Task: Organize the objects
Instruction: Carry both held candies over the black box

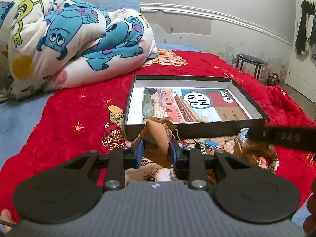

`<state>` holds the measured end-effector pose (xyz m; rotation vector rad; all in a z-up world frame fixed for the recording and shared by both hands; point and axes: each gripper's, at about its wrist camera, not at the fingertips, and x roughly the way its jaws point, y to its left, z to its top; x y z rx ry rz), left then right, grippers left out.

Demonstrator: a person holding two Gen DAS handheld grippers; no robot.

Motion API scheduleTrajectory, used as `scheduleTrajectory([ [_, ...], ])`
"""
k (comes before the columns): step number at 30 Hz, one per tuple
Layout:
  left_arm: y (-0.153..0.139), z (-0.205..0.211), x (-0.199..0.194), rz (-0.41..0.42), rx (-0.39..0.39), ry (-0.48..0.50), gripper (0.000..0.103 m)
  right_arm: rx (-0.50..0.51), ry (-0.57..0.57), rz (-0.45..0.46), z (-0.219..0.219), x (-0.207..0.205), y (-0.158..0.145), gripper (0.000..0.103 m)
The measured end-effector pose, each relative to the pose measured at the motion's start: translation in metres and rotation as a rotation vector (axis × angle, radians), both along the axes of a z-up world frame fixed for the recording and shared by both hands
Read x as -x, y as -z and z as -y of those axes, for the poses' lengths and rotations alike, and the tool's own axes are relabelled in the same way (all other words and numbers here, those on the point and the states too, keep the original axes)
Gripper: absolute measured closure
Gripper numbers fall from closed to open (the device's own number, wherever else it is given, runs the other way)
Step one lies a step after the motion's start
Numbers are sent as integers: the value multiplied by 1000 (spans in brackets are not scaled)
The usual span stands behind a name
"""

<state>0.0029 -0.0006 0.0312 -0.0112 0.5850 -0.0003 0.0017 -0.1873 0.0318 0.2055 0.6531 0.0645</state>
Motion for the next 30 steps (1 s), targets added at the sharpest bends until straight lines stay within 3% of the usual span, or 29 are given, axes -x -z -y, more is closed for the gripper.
scheduleTrajectory([
  [5,-14,-5,-2,24,-9,-1,71,-215,-66,81,12,5,-14,72],
  [9,-38,-15,-10,46,-23,9,71,-316,-106,119,14,1,-26,72],
  [16,-68,-31,-58,52,-4,63,71,-329,-119,119,10,-29,-45,72],
  [22,-46,-29,-117,-76,54,78,70,-357,-138,5,-2,-101,-29,72],
  [30,0,-33,-148,-247,85,106,70,-284,-142,-125,-30,-154,18,72],
])
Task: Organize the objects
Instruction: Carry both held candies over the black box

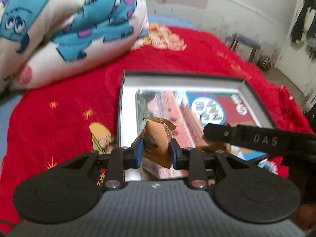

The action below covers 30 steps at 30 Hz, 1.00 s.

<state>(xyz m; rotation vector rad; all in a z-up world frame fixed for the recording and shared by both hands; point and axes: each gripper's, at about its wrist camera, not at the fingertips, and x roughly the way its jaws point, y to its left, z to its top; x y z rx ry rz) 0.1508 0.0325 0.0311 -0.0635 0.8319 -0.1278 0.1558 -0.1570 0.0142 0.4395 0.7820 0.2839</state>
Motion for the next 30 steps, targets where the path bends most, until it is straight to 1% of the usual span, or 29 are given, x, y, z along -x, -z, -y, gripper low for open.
scheduleTrajectory([
  [3,12,2,-6,-55,28,-20,70,1,2,-46,-3,-4,18,72],
  [5,17,6,-7,-77,9,-15,70,8,3,-56,-5,-6,26,72],
  [7,17,10,-4,-71,-28,-11,70,37,6,-52,-7,-4,29,72],
  [9,15,13,-2,-69,-46,-7,69,60,8,-43,-10,-2,28,72],
  [12,14,16,2,-58,-79,-7,69,56,4,-39,-9,-1,27,72],
  [17,12,14,2,-60,-78,-16,69,61,5,-35,-9,1,26,72],
  [21,14,17,2,-55,-103,-19,68,55,2,-34,-10,1,26,72],
  [24,16,17,1,-63,-98,-20,67,55,-2,-32,-12,1,26,72],
  [25,17,16,0,-64,-97,-22,65,58,-4,-31,-13,1,27,72],
  [30,19,15,0,-67,-94,-35,65,82,-6,-27,-17,1,27,72],
])
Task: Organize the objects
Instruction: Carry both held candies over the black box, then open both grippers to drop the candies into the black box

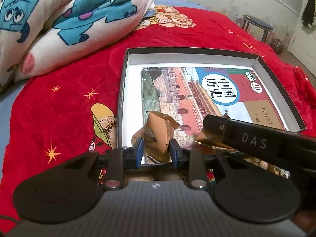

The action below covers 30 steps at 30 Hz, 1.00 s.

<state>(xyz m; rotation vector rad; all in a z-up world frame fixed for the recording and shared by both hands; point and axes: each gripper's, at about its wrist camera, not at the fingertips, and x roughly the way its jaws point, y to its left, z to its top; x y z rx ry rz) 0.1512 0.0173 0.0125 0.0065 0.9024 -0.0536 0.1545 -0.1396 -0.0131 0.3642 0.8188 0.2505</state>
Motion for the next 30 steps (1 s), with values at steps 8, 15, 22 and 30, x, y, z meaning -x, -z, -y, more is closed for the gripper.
scheduleTrajectory([
  [8,-4,2,10,42,-63,-12,44,-34,-39,2,2,0,-1,69],
  [15,-21,-8,26,109,-10,-25,32,-95,-30,14,12,4,-10,55],
  [22,-50,-12,46,227,78,18,25,-167,-20,100,32,30,-40,42],
  [30,-80,-14,63,349,194,110,25,-174,153,212,99,81,-88,39],
])
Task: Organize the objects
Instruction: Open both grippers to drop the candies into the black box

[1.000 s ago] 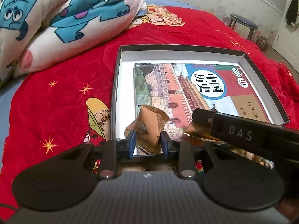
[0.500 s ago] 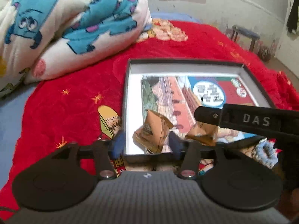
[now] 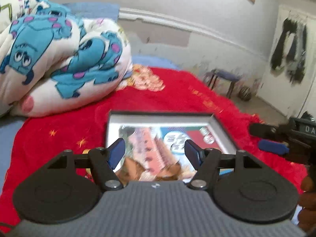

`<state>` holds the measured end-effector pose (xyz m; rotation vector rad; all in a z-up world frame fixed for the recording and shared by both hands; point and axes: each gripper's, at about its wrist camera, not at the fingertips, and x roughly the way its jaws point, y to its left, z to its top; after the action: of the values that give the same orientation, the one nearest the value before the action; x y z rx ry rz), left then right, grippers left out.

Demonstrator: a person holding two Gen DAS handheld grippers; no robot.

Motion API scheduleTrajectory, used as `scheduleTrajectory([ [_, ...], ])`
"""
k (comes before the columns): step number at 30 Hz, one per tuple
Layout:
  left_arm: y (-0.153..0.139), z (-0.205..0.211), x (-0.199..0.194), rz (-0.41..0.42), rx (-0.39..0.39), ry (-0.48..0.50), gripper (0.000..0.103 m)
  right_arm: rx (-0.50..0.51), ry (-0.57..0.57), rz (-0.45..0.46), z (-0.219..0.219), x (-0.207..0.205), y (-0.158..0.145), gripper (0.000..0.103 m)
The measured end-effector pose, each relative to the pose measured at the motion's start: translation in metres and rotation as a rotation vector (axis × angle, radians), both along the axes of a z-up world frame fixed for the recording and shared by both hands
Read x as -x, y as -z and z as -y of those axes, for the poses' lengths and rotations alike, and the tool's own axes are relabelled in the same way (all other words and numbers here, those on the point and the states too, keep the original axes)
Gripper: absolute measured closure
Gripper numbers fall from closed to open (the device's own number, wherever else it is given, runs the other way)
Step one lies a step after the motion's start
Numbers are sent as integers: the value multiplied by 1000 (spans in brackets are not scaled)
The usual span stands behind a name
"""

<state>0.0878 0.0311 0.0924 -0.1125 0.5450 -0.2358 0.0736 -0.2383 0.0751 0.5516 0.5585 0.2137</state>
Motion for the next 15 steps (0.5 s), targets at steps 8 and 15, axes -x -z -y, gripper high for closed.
scheduleTrajectory([
  [8,2,12,20,-11,-4,93,25,6,188,-25,53,54,-6,40],
  [15,30,51,40,-114,-65,208,43,3,129,-65,35,65,9,40],
])
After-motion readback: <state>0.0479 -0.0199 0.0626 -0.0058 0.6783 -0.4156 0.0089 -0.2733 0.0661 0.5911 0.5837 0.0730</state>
